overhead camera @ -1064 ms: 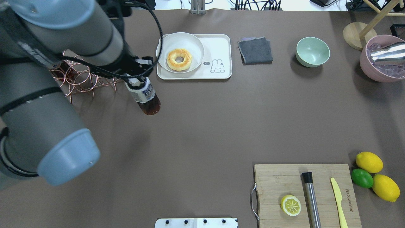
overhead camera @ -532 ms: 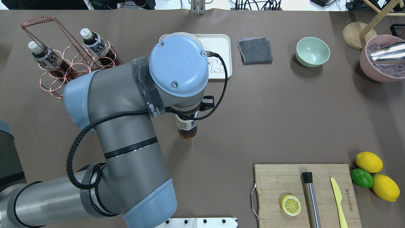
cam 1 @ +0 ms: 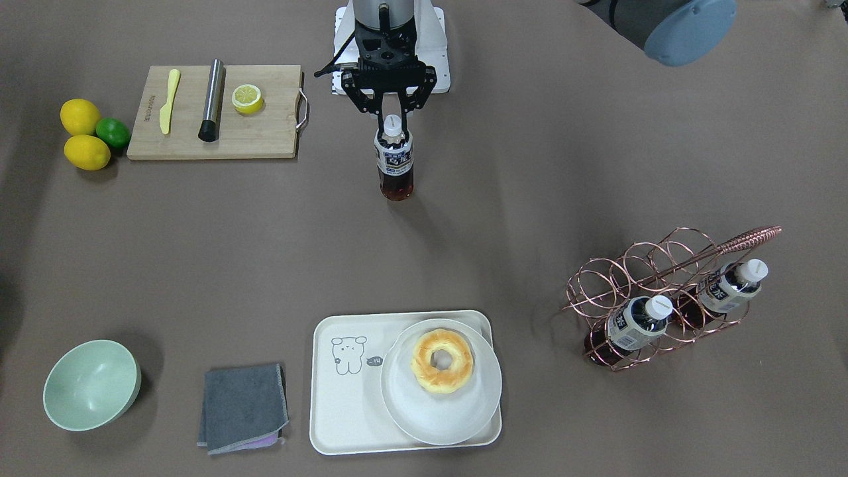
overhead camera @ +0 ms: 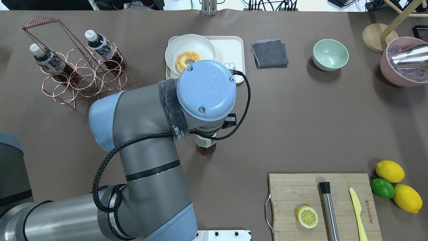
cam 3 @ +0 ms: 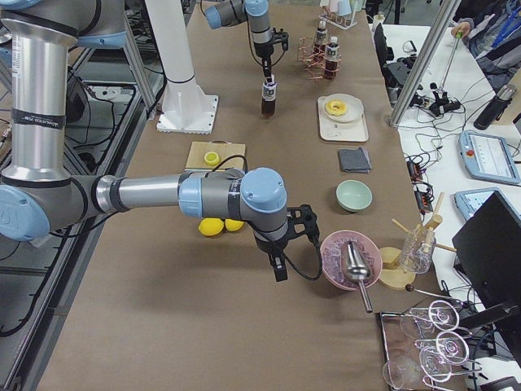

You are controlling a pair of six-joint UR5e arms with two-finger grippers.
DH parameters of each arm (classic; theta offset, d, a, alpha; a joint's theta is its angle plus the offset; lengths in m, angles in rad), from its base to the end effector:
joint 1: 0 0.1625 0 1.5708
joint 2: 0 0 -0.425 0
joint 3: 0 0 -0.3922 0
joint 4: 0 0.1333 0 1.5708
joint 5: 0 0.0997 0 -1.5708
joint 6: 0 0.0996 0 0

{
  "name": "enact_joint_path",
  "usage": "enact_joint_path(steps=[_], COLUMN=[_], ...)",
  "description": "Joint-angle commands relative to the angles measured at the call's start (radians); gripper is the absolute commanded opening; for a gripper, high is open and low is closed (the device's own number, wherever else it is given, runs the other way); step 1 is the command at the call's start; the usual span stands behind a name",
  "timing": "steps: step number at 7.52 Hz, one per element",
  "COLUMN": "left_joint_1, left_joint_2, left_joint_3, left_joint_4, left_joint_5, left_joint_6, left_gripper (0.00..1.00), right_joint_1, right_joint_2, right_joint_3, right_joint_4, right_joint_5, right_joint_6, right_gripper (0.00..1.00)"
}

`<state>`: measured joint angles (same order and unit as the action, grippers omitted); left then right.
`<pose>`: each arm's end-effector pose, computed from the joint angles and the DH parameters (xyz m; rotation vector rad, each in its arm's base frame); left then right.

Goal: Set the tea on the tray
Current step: 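Lift the bottle from the rack with the left gripper toward the table center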

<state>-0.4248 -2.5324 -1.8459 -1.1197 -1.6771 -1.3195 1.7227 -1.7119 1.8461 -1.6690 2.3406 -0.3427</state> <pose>0.5122 -0.3664 0.0347 0.1653 0.7743 -0.1226 0.1285 -0.4165 0.5987 0.2219 -0.7392 -0.1951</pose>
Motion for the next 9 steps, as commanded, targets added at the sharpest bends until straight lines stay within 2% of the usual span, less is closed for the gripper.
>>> enact_joint_path(steps=[1, 4, 5, 6, 7, 8, 9], left_joint_1=[0.005, 0.005, 0.005, 0.006, 0.006, 0.005, -0.005], left_joint_2=[0.041, 0.043, 0.043, 0.044, 0.043, 0.043, 0.046], left_joint_3=[-0.001, 0.001, 0.002, 0.002, 0.001, -0.004, -0.027], left_joint_4=[-0.063, -0.069, -0.068, -0.068, -0.068, -0.066, -0.061], left_joint_5=[0.002, 0.002, 0.005, 0.025, 0.027, 0.022, 0.017], left_joint_6=[-0.001, 0.000, 0.000, 0.002, 0.003, 0.003, 0.014], left_gripper=[0.00, 0.00, 0.47, 0.72, 0.80, 0.83, 0.84], right_joint_1=[0.000, 0.000, 0.000, 0.000, 0.000, 0.000, -0.032], right_joint_2=[0.000, 0.000, 0.000, 0.000, 0.003, 0.012, 0.055], right_joint_3=[0.005, 0.005, 0.005, 0.004, 0.005, 0.007, 0.028], right_joint_4=[0.000, 0.000, 0.000, 0.000, 0.000, 0.001, 0.008], right_joint_5=[0.005, 0.009, 0.009, 0.009, 0.038, 0.070, 0.065], right_joint_6=[-0.001, -0.001, -0.001, -0.001, 0.004, 0.043, 0.142], right_gripper=[1.00, 1.00, 1.00, 1.00, 1.00, 1.00, 1.00])
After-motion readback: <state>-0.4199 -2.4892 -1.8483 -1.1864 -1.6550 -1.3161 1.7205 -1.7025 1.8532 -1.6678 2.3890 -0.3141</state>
